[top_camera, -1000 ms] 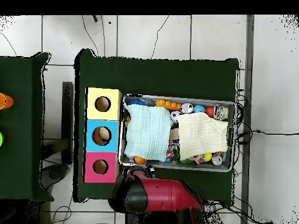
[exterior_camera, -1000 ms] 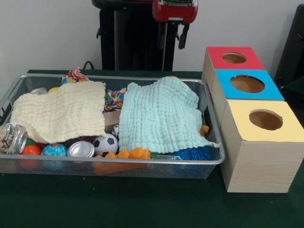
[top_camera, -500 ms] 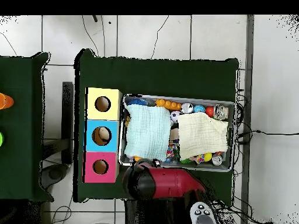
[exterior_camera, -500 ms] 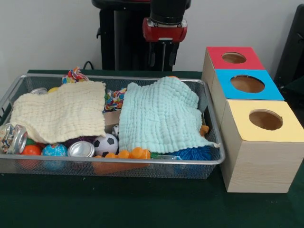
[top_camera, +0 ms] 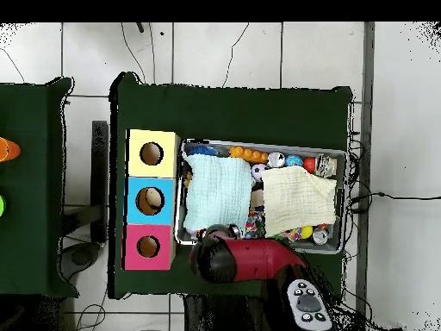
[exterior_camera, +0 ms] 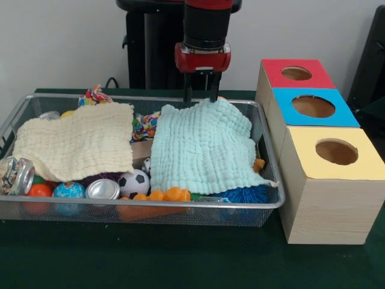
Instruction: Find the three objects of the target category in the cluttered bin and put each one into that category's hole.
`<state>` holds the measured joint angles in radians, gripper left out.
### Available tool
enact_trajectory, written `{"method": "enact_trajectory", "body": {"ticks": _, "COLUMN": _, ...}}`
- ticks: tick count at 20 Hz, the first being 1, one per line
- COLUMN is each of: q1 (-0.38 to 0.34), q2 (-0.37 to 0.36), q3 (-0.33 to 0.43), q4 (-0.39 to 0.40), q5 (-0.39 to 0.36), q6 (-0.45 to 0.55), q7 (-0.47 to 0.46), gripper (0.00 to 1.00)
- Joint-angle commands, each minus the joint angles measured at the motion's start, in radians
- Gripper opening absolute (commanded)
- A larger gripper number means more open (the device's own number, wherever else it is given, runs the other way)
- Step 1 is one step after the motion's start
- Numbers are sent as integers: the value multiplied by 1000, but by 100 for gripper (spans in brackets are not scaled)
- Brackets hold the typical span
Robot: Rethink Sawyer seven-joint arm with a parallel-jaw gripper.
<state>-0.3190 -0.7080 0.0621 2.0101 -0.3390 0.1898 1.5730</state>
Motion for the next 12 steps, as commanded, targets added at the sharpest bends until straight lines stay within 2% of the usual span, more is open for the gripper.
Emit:
{"method": "enact_trajectory", "body": {"ticks": 1, "q1": -37, "q2": 109, "q3": 114, "q4": -150, "q5": -75, "q6": -128, "q7": 44, "gripper": 100}}
{"method": "enact_trajectory", "body": {"ticks": 12, "q1": -51, "q2": 189, "q3": 133, "q4": -214, "q5": -125, "q6": -207, "q7": 53, "gripper": 100}}
